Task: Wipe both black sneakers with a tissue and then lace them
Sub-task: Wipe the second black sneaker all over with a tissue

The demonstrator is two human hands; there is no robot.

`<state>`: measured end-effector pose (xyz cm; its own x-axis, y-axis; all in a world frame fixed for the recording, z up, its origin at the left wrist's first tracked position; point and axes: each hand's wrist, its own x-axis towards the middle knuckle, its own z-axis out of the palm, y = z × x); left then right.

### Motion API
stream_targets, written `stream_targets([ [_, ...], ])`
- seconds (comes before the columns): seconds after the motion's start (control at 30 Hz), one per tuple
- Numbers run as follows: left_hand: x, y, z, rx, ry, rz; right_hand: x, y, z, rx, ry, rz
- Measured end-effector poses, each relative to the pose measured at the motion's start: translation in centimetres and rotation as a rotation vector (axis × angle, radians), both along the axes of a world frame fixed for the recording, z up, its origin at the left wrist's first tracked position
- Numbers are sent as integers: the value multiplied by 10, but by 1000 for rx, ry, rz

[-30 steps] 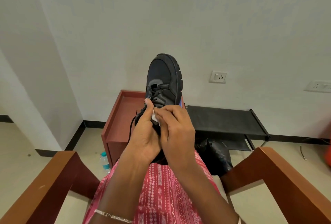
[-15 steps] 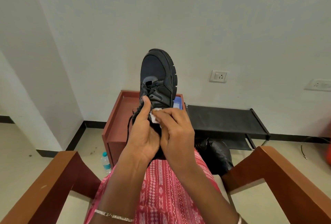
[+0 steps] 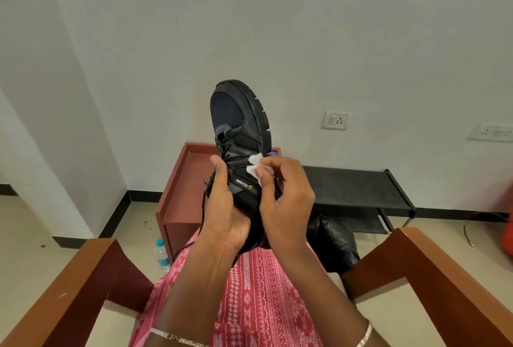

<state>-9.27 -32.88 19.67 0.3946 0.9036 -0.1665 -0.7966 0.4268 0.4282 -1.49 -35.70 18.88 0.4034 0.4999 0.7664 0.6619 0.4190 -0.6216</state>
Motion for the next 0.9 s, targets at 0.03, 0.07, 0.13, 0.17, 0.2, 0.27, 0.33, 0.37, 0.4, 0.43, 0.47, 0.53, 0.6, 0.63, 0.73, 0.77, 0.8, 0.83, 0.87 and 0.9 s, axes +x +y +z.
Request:
stream_targets([
  [0.03, 0, 1, -2, 12, -10, 5, -1, 0, 0, -3, -10, -5],
  [0.07, 0, 1, -2, 17, -18, 5, -2, -2, -1, -11, -26, -6],
  [0.13, -3, 3, -3, 10, -12, 2, -3, -13, -8, -55, -52, 16],
  [0.17, -4, 4, -5, 1, 10, 1, -2, -21, -11, -94, -67, 35],
  [0.2, -6, 4, -5, -8, 43, 3, -1, -29, -14, -138, -86, 60],
  [0.27, -8, 7, -6, -25, 119, 47, 5, -43, -16, -226, -141, 112],
  [0.33, -8, 9, -6, -32, 176, 106, 12, -46, -13, -311, -175, 123],
  [0.37, -7, 8, -6, -27, 194, 116, 16, -42, -9, -357, -174, 117],
  [0.4, -7, 8, -6, -27, 208, 117, 19, -35, -3, -395, -162, 110],
  [0.43, -6, 7, -5, -28, 211, 110, 23, -27, 3, -411, -140, 108],
  [0.47, -6, 5, -4, -18, 210, 100, 25, -19, 11, -401, -116, 111],
  [0.53, -5, 1, 1, 28, 197, 78, 27, -2, 25, -354, -77, 116],
  [0.6, -3, -2, 4, 56, 198, 58, 27, 11, 33, -313, -90, 115],
  [0.63, -2, -3, 5, 60, 204, 61, 26, 14, 35, -306, -112, 112],
  [0.73, -6, 0, 1, 53, 239, 124, 28, 3, 38, -454, -247, 105],
  [0.77, -8, 1, 0, 55, 245, 134, 31, -3, 41, -580, -333, 105],
  [0.8, -9, 1, 0, 59, 248, 142, 35, -10, 45, -715, -411, 114],
  [0.83, -10, 1, 1, 59, 247, 146, 38, -16, 48, -827, -464, 131],
  [0.87, -10, 1, 2, 55, 243, 148, 40, -19, 51, -900, -492, 146],
  [0.9, -9, 1, 3, 52, 244, 145, 42, -21, 53, -932, -501, 154],
])
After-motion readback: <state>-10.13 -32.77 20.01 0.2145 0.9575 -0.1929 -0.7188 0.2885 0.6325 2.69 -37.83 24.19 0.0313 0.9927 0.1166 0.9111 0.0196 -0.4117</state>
